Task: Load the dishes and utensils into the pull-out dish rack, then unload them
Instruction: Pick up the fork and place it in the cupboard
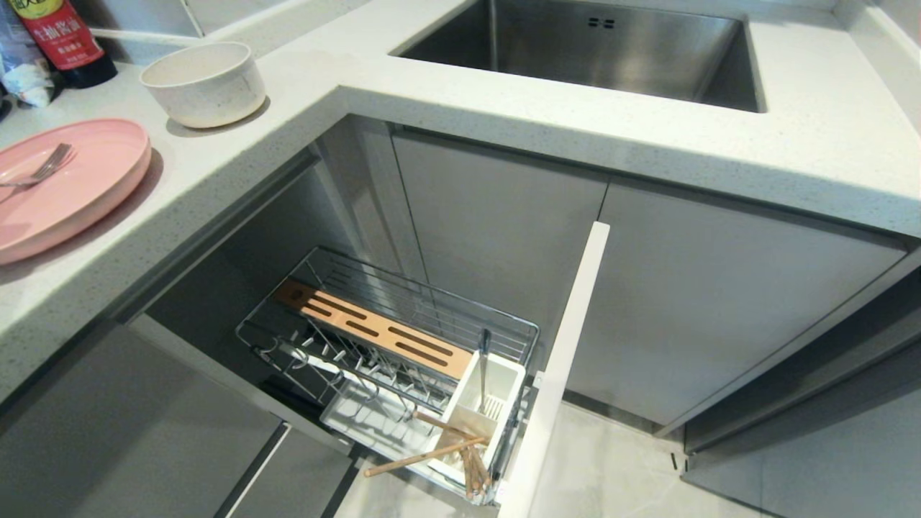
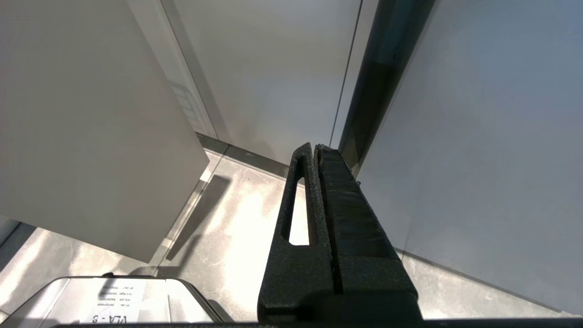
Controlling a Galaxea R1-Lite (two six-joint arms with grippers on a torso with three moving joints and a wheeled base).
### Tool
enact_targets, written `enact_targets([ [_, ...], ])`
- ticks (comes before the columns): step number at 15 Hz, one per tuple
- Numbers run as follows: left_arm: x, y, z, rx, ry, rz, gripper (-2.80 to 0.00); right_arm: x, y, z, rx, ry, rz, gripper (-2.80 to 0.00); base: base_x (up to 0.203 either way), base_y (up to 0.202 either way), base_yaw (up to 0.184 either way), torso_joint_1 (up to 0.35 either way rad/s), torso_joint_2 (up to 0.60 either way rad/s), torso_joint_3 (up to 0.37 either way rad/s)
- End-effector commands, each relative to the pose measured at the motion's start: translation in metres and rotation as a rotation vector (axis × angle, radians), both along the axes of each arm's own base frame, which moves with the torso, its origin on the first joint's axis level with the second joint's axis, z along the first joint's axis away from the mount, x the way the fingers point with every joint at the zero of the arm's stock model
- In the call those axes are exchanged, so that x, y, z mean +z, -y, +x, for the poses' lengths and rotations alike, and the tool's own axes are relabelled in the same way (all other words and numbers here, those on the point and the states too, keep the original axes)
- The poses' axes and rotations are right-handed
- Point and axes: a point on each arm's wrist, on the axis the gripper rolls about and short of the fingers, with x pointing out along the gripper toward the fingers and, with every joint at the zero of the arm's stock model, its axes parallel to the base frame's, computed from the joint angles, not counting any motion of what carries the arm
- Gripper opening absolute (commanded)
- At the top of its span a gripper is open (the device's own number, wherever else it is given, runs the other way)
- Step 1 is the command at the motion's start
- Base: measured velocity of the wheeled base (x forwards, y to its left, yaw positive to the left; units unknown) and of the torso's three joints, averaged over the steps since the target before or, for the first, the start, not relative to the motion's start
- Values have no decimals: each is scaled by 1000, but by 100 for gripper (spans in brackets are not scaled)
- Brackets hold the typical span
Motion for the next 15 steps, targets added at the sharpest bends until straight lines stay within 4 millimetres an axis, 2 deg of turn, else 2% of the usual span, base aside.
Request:
enact_targets([
  [1,-6,-12,10,-12,-16,-27,-280,0,0,0,0,0,0,-280,0,0,0,0,0,0],
  [3,-9,-21,17,-18,-16,-29,-280,0,0,0,0,0,0,-280,0,0,0,0,0,0],
  [4,-10,-23,20,-21,-19,-27,-207,0,0,0,0,0,0,-280,0,0,0,0,0,0],
  [5,-12,-27,23,-28,-25,-26,0,0,0,0,0,0,0,-280,0,0,0,0,0,0],
  [15,-23,-23,48,-172,-40,-82,0,0,0,0,0,1,0,-280,0,0,0,0,0,0],
])
